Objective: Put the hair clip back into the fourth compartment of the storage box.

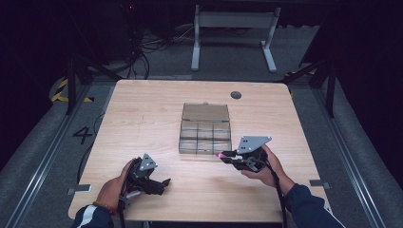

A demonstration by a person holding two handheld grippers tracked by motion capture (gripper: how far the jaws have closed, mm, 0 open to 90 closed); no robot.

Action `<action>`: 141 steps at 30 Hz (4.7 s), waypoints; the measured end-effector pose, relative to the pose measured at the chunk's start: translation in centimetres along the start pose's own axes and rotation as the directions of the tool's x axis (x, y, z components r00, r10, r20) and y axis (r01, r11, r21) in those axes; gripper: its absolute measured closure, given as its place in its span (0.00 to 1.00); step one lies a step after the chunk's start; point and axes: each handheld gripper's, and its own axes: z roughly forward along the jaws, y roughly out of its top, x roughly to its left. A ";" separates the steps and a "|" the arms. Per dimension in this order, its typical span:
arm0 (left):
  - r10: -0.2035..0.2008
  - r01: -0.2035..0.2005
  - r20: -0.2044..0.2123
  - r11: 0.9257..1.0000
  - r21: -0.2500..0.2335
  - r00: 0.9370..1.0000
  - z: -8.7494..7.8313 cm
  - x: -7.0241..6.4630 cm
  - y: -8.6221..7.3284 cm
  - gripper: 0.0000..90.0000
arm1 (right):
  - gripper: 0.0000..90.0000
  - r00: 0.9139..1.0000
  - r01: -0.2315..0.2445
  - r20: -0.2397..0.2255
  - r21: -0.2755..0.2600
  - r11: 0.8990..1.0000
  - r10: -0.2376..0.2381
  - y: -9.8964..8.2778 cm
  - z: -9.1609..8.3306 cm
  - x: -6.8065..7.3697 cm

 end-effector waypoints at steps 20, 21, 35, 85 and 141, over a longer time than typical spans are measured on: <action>0.000 0.000 0.000 1.000 0.000 1.000 0.0 0.0 0.0 0.00 | 0.85 0.999 0.034 0.000 0.010 0.999 -0.034 4.0 3.3 -1.3; 0.000 0.000 0.000 1.000 0.001 1.000 0.0 0.0 0.0 0.00 | 0.85 1.000 0.031 0.000 0.011 0.999 -0.031 4.1 3.4 -1.3; 0.001 -0.001 0.000 1.000 0.000 1.000 0.0 0.0 0.0 0.00 | 0.85 1.000 0.017 -0.013 0.025 1.000 -0.017 5.5 6.8 -1.8; -0.001 0.001 0.002 1.000 -0.002 1.000 0.0 0.0 0.0 0.00 | 0.85 1.000 -0.013 -0.008 0.151 0.988 0.014 7.0 13.1 -3.6; 0.001 -0.001 0.001 1.000 0.000 1.000 0.0 0.0 0.0 0.00 | 0.78 0.996 0.005 0.092 0.133 0.991 -0.018 5.7 6.7 -3.1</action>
